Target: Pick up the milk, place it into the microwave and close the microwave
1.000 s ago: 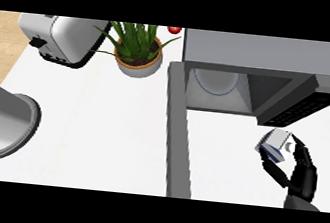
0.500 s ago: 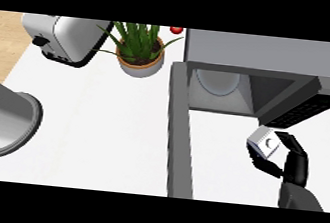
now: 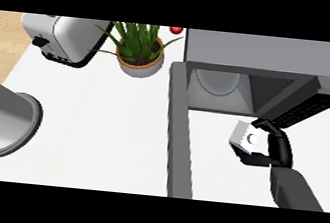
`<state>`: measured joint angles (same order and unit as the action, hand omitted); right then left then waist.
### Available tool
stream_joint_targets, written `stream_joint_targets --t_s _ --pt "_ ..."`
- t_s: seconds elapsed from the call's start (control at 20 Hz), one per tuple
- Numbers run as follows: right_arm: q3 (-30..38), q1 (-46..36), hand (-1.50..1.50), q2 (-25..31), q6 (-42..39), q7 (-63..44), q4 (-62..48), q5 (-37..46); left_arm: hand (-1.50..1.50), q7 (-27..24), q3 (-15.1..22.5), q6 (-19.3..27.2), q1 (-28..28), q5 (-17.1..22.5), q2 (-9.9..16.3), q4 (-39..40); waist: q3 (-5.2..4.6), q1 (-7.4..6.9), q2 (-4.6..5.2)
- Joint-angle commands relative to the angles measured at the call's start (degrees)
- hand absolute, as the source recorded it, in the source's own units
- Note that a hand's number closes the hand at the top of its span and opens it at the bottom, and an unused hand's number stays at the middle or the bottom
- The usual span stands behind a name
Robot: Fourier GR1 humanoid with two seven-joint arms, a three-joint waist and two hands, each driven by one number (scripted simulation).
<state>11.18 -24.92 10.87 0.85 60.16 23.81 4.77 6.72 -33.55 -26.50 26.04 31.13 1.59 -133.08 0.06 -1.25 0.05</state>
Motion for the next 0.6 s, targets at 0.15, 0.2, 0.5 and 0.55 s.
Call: stream_joint_targets --t_s 0.15,0.2,0.5,0.55 --pt "-4.41 0.91 1.50 -4.06 -9.31 -1.99 8.92 -0.75 -1.50 -1.88 -4.63 -4.04 4.19 6.53 1.00 0.55 -0.15 0.78 -0.57" --pt "-5.34 0.97 1.50 -3.51 -10.26 -4.84 11.84 -0.74 -1.50 0.24 -3.42 -0.36 1.66 4.69 0.42 -1.57 -0.13 1.35 -0.47" --pt "-9.78 7.97 1.50 -6.40 -3.88 -18.53 33.51 -0.20 -1.50 0.15 -5.12 -0.91 0.92 4.10 0.65 0.21 -0.17 1.92 -0.54" --pt "-8.90 8.20 1.50 -6.48 -2.01 -18.63 34.31 -0.43 -1.50 1.43 -4.91 -1.02 0.89 4.26 0.41 -0.83 -0.11 1.45 -0.32"
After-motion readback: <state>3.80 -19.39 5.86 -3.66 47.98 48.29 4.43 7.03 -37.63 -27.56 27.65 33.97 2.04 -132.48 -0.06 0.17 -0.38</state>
